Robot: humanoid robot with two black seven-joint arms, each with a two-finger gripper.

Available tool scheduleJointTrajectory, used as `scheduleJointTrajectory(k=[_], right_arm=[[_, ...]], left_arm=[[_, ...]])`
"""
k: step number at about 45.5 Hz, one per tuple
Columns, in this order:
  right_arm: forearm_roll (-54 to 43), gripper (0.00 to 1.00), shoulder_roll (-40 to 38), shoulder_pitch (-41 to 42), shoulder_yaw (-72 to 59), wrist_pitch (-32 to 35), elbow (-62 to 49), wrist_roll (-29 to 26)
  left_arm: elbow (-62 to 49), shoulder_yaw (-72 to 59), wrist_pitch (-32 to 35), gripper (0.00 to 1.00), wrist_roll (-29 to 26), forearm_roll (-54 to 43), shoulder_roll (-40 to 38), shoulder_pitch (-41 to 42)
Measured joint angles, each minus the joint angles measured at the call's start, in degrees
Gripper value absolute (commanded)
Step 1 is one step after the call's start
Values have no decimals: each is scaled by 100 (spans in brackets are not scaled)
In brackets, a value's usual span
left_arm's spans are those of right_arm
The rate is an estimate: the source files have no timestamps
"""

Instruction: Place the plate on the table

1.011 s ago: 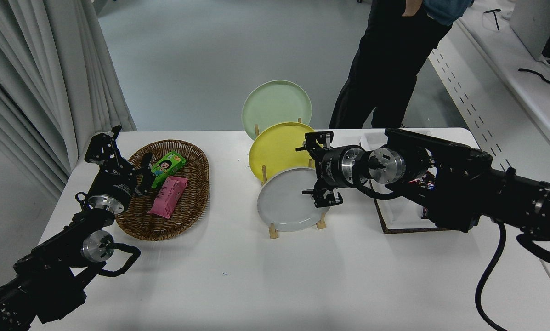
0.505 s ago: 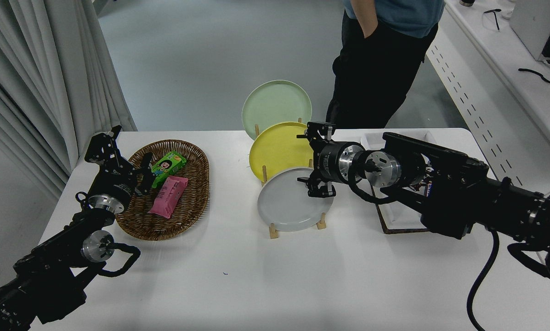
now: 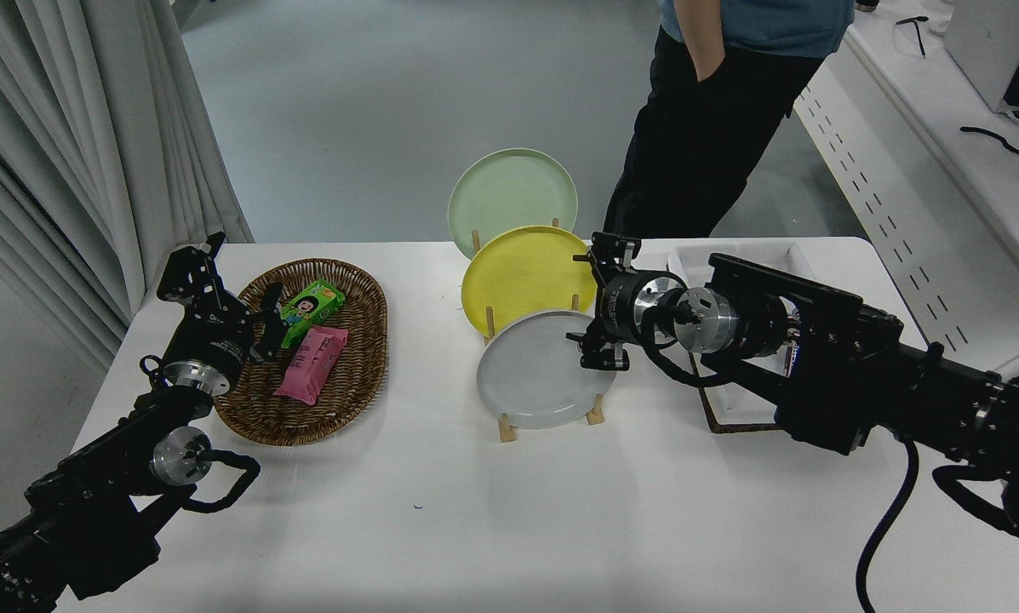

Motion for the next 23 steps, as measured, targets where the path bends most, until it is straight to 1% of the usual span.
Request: scheduleJointTrajectory(k=[23], right_arm=[[124,99,55,19,8,-67,32,-30]], left_arm=[[0,0,0,100,0,0,0,0]])
